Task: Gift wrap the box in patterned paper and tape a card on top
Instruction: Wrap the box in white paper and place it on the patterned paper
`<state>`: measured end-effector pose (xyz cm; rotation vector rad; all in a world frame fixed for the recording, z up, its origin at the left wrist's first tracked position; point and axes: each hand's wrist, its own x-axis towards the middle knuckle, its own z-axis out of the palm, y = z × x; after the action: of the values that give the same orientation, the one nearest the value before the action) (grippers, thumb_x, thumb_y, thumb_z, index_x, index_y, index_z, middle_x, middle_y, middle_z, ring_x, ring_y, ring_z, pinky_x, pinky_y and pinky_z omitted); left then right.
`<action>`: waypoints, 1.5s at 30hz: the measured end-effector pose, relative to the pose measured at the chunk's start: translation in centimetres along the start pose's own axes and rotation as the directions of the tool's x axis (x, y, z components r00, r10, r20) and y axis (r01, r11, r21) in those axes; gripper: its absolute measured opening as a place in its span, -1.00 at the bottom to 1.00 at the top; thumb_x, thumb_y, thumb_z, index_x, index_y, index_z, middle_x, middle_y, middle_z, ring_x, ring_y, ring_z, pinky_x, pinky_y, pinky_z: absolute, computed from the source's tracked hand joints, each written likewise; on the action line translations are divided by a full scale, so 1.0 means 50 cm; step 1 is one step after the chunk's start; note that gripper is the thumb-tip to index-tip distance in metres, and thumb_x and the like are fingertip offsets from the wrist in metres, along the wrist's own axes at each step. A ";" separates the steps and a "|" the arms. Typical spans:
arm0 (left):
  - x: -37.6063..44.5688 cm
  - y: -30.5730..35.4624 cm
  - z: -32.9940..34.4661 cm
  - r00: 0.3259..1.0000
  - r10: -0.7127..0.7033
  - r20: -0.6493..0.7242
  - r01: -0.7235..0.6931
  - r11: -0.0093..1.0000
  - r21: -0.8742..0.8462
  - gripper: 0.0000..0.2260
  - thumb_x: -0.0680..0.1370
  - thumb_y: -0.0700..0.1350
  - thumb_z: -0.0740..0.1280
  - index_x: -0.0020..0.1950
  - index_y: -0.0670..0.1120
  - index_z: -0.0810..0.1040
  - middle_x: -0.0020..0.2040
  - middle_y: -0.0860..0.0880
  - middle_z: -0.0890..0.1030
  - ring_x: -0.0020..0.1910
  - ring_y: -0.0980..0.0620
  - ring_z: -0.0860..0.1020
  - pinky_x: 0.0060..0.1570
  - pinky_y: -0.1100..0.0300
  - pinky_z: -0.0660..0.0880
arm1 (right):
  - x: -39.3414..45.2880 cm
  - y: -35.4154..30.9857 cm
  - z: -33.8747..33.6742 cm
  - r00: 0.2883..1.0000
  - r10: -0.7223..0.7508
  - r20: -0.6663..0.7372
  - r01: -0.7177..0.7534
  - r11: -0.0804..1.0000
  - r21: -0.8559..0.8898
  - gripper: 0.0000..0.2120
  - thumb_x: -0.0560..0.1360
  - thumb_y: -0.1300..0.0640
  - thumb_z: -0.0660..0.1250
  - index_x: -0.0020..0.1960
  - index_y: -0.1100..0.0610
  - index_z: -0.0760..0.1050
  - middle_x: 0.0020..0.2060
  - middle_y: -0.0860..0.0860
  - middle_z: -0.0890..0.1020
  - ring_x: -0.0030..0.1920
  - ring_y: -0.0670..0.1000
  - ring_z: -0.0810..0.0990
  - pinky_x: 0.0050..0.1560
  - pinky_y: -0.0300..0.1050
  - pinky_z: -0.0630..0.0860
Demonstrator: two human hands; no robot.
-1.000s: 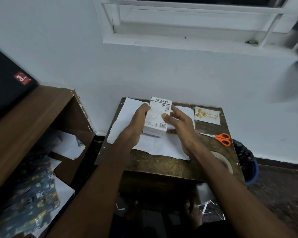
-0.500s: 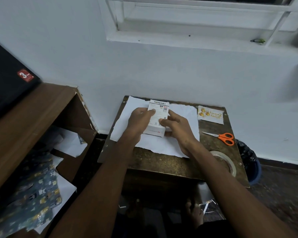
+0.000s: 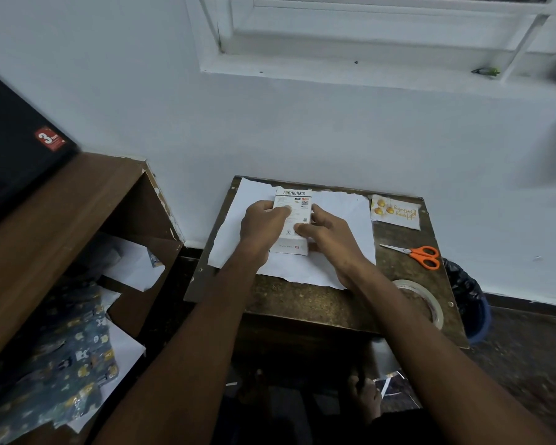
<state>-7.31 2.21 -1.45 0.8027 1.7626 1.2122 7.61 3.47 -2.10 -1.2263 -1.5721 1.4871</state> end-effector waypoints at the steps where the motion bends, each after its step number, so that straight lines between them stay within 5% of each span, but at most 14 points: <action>1: 0.000 0.000 0.000 1.000 0.002 -0.003 -0.002 1.000 0.006 -0.93 0.65 -0.03 0.38 0.12 0.07 0.61 0.17 0.01 0.73 0.07 -0.01 0.69 0.01 0.09 0.66 | 0.000 0.001 0.001 1.000 0.000 -0.001 0.000 1.000 0.001 -0.65 0.59 0.16 0.35 0.32 -0.12 0.60 0.14 -0.20 0.73 0.15 -0.14 0.70 0.20 -0.07 0.61; 5: 0.001 -0.001 0.000 0.999 0.021 -0.042 -0.019 0.999 0.050 -0.88 0.64 -0.03 0.39 0.16 0.02 0.62 0.17 0.02 0.72 0.03 0.03 0.68 0.04 0.08 0.68 | 0.005 0.013 0.003 0.998 -0.004 -0.067 0.002 0.999 -0.039 -0.67 0.58 0.09 0.41 0.34 -0.06 0.61 0.15 -0.19 0.72 0.18 -0.12 0.68 0.20 -0.12 0.59; 9: 0.003 -0.003 -0.002 0.999 0.022 -0.043 -0.019 0.996 0.084 -0.92 0.65 -0.03 0.40 -0.04 0.08 0.56 0.16 0.02 0.72 0.03 0.01 0.69 0.12 0.00 0.68 | 0.012 0.023 0.005 0.996 0.011 -0.084 -0.018 0.996 -0.084 -0.62 0.56 0.00 0.45 0.37 -0.02 0.58 0.23 -0.16 0.69 0.23 -0.10 0.64 0.33 0.04 0.57; 12: 0.002 0.000 -0.006 1.000 0.014 -0.028 -0.011 0.995 0.098 -0.96 0.65 -0.02 0.39 0.01 0.07 0.58 0.14 0.04 0.73 0.03 0.03 0.69 0.10 0.04 0.68 | 0.009 0.020 0.006 0.994 0.018 -0.108 -0.031 0.992 -0.125 -0.29 0.56 -0.01 0.48 0.62 -0.07 0.25 0.40 -0.11 0.48 0.37 -0.01 0.48 0.42 0.05 0.47; 15: 0.011 -0.004 -0.009 1.000 0.001 -0.016 0.001 0.995 0.103 -0.90 0.67 -0.01 0.35 0.10 0.01 0.63 0.11 0.02 0.73 0.03 0.02 0.69 0.13 0.01 0.67 | 0.010 0.017 0.007 0.994 -0.059 -0.087 0.046 0.989 -0.139 -0.16 0.57 0.07 0.47 0.68 -0.17 0.05 0.56 -0.12 0.34 0.48 0.02 0.38 0.50 0.08 0.39; 18: 0.015 -0.001 -0.022 0.998 0.019 -0.063 -0.006 0.982 0.190 -0.77 0.68 0.08 0.31 0.18 -0.03 0.64 0.16 0.00 0.70 0.10 -0.03 0.67 0.20 -0.06 0.65 | 0.012 0.016 0.006 0.997 -0.064 -0.044 0.056 0.986 -0.158 -0.23 0.59 0.08 0.43 0.66 -0.22 0.13 0.63 -0.12 0.26 0.59 0.00 0.25 0.59 0.12 0.26; 22: 0.037 -0.006 -0.066 0.966 0.053 -0.254 0.074 0.882 0.466 -0.68 0.62 0.11 0.36 0.36 0.08 0.56 0.39 -0.11 0.46 0.36 -0.21 0.45 0.42 -0.12 0.37 | 0.010 0.014 0.002 0.997 -0.073 -0.008 0.070 0.980 -0.187 -0.35 0.62 0.08 0.40 0.61 -0.27 0.26 0.67 -0.14 0.11 0.65 -0.02 0.15 0.62 0.13 0.21; 27: 0.057 -0.026 -0.119 0.971 0.082 -0.226 0.047 0.859 0.510 -0.84 0.52 0.02 0.48 0.07 0.20 0.63 0.30 -0.02 0.60 0.29 -0.15 0.50 0.31 -0.04 0.39 | 0.008 0.016 0.003 0.994 -0.105 0.020 0.107 0.976 -0.188 -0.43 0.64 0.11 0.37 0.59 -0.19 0.34 0.66 -0.18 0.14 0.64 -0.09 0.15 0.61 0.05 0.24; 30: 0.055 -0.015 -0.129 0.949 0.196 -0.246 -0.010 0.801 0.598 -0.81 0.54 0.01 0.50 0.15 0.17 0.70 0.25 0.06 0.66 0.30 -0.14 0.50 0.22 0.03 0.36 | 0.011 0.020 0.005 0.991 -0.132 0.008 0.130 0.964 -0.231 -0.42 0.62 0.10 0.39 0.59 -0.17 0.35 0.68 -0.16 0.09 0.64 -0.07 0.18 0.54 -0.09 0.28; 33: 0.049 -0.004 -0.135 0.979 0.114 -0.168 -0.023 0.884 0.466 -0.72 0.53 -0.06 0.55 0.24 0.07 0.72 0.33 -0.02 0.65 0.28 -0.13 0.57 0.32 -0.02 0.51 | 0.014 0.023 0.006 0.983 -0.182 0.007 0.175 0.935 -0.309 -0.38 0.56 0.01 0.49 0.56 -0.15 0.36 0.68 -0.10 0.09 0.58 -0.07 0.24 0.39 -0.29 0.33; 38: 0.039 -0.008 -0.148 0.990 0.092 -0.106 -0.037 0.898 0.438 -0.74 0.50 -0.15 0.59 0.17 0.05 0.74 0.28 -0.05 0.67 0.02 -0.01 0.58 0.25 0.02 0.58 | 0.024 0.031 0.007 0.977 -0.211 0.002 0.195 0.900 -0.390 -0.24 0.34 -0.33 0.57 0.45 -0.21 0.37 0.55 -0.08 0.42 0.42 -0.11 0.45 0.39 0.01 0.51; 42: 0.035 -0.005 -0.147 0.978 0.169 -0.121 -0.089 0.868 0.488 -0.70 0.51 -0.18 0.57 0.22 0.04 0.73 0.33 -0.06 0.65 0.13 -0.08 0.57 0.24 0.04 0.56 | 0.020 0.029 0.001 0.973 -0.231 -0.004 0.214 0.904 -0.370 -0.34 0.39 -0.15 0.63 0.38 -0.11 0.43 0.22 -0.31 0.55 0.16 -0.54 0.42 0.08 -0.57 0.35; 45: 0.035 -0.003 -0.146 0.985 0.164 -0.061 -0.115 0.871 0.478 -0.73 0.51 -0.19 0.57 0.14 0.09 0.74 0.33 -0.04 0.64 0.09 -0.02 0.53 0.17 0.10 0.53 | 0.024 0.036 -0.007 0.972 -0.235 -0.001 0.218 0.904 -0.367 -0.32 0.39 -0.08 0.65 0.41 -0.06 0.43 0.21 -0.30 0.53 0.10 -0.51 0.39 -0.01 -0.62 0.30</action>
<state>-14.61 0.66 -0.71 1.1864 2.1552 0.9268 7.86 4.55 -3.98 -1.2127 -1.9472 1.0422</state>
